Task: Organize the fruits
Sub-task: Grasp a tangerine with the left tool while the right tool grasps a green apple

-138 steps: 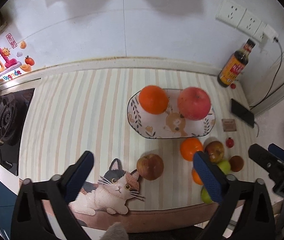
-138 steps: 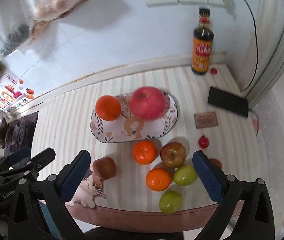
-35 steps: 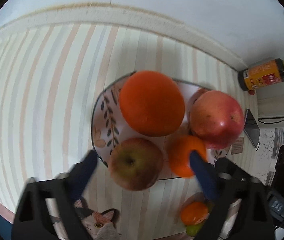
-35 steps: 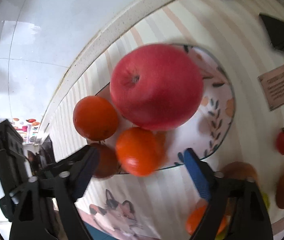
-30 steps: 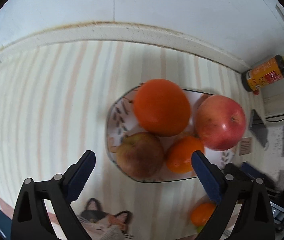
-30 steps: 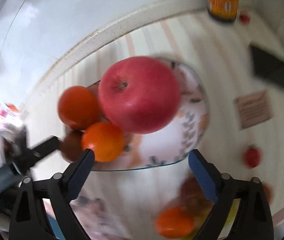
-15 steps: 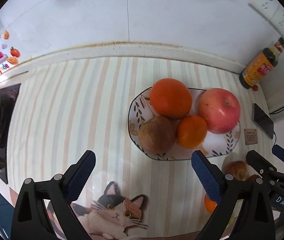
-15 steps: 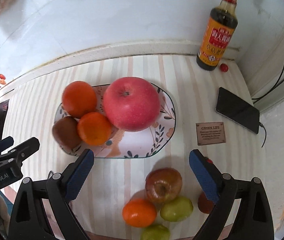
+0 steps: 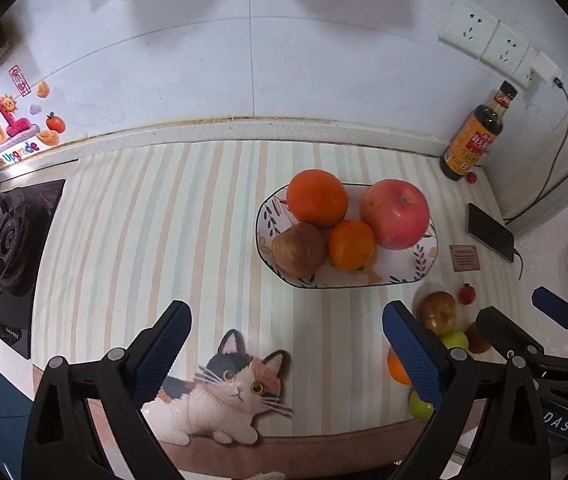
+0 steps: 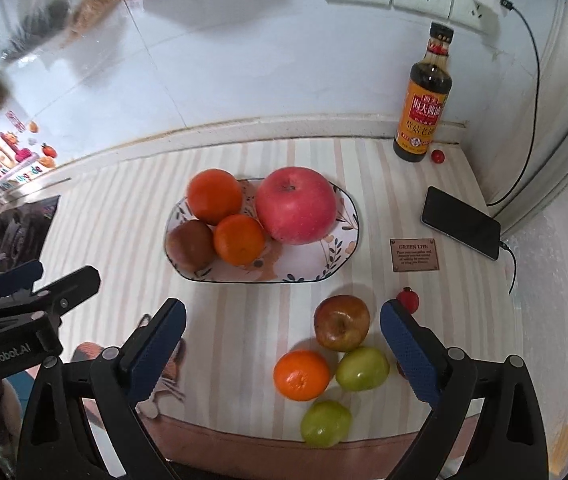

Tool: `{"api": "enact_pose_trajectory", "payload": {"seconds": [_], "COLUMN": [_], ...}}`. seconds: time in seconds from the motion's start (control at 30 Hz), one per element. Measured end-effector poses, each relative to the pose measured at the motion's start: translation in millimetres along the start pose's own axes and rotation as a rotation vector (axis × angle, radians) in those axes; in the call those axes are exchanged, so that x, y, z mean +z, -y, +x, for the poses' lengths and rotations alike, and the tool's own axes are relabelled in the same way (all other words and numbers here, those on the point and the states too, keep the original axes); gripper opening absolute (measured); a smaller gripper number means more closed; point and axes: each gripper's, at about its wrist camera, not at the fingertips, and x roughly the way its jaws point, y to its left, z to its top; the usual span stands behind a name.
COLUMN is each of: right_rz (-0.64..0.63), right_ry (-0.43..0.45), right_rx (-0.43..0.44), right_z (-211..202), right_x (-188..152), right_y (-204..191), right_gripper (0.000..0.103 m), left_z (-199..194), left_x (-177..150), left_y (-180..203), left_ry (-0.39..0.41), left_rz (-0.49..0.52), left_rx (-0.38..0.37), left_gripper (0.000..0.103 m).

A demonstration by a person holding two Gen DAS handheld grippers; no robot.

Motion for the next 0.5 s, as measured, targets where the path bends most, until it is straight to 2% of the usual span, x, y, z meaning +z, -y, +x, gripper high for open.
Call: {"api": "enact_pose_trajectory", "payload": {"seconds": [0.3,0.37,0.4,0.5], "right_rz": [0.036,0.082,0.091,0.152], "right_ry": [0.034,0.028,0.021,-0.006], "right_rx": [0.075,0.129,0.135,0.135], "right_z": [-30,-31,-29,-21], "right_x": [-2,-1,-1,-1], "right_y": [-1,10,15,43], "right_gripper": [0.1,0.103,0.103,0.103], "left_z": [-20,-17,-14,1], "left_x": [-6,-5,-4,-2], "left_y": [6,11,15,31], "left_ry": [0.026,0.027,0.024,-0.001], "left_rz": [-0.009,-0.007,0.002,0.015], "left_rx": [-0.021,-0.037,-0.031,-0.045], "left_gripper": [0.098,0.1,0.103,0.103]}}
